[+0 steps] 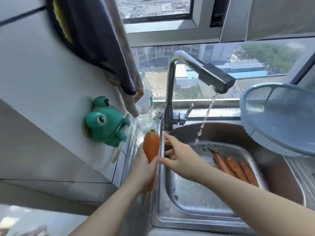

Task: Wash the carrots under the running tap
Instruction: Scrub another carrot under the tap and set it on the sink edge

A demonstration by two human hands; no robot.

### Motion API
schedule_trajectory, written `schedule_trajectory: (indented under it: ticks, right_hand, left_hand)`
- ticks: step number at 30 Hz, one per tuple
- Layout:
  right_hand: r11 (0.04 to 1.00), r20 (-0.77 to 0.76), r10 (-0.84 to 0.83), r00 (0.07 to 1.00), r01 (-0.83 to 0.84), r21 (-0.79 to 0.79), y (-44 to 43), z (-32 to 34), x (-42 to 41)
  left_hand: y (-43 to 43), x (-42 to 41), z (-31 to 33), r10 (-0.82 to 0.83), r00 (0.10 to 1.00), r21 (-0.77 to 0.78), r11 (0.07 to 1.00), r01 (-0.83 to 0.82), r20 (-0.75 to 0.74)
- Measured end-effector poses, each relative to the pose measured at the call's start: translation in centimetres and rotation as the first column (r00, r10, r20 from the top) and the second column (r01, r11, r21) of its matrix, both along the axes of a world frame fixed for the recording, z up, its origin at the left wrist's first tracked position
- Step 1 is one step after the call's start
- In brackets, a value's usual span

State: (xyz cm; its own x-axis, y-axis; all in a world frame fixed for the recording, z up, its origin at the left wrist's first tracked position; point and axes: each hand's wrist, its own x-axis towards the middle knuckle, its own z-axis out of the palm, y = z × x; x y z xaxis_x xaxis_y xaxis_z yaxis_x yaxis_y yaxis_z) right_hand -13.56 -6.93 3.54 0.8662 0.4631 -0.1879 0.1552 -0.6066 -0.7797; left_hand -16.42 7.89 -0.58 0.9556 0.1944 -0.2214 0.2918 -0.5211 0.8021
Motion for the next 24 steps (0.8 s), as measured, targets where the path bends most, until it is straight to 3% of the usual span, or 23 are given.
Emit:
schedule_trajectory:
  ticks: [2, 6, 15, 18, 21, 24]
  right_hand:
    - [0.996, -0.038, 0.026, 0.999, -0.029, -0.083, -0.1, -1.0, 0.2]
    - [0.978, -0.128, 0.051, 0.991, -0.075, -0.195, -1.8, -2.6, 0.2]
    - [0.960, -0.232, -0.052, 0.971, -0.015, -0.279, -6.1, -4.4, 0.4]
    - [0.942, -0.294, -0.093, 0.951, -0.011, -0.335, -7.8, -5.9, 0.6]
    - [0.912, -0.310, -0.158, 0.938, 0.018, -0.410, -10.3, -7.3, 0.9]
    - [0.801, -0.224, -0.229, 0.947, 0.053, -0.597, -13.9, -10.0, 0.9]
  left_hand:
    - [0.1, 0.9, -1.0, 0.074, 0.993, 0.113, 0.992, -0.064, -0.089]
    - [0.2, 3.1, -2.9, 0.110, 0.970, 0.319, 0.947, -0.035, -0.218]
    - [-0.7, 5.6, -4.5, 0.108, 0.948, 0.408, 0.913, 0.026, -0.300]
    - [-1.5, 5.1, -3.6, 0.050, 0.951, 0.553, 0.822, 0.135, -0.306]
    - [-3.3, 3.6, -2.7, -0.099, 0.979, 0.702, 0.684, 0.198, -0.180]
    - [-6.1, 2.2, -3.3, -0.327, 0.925, 0.629, 0.681, 0.374, -0.196]
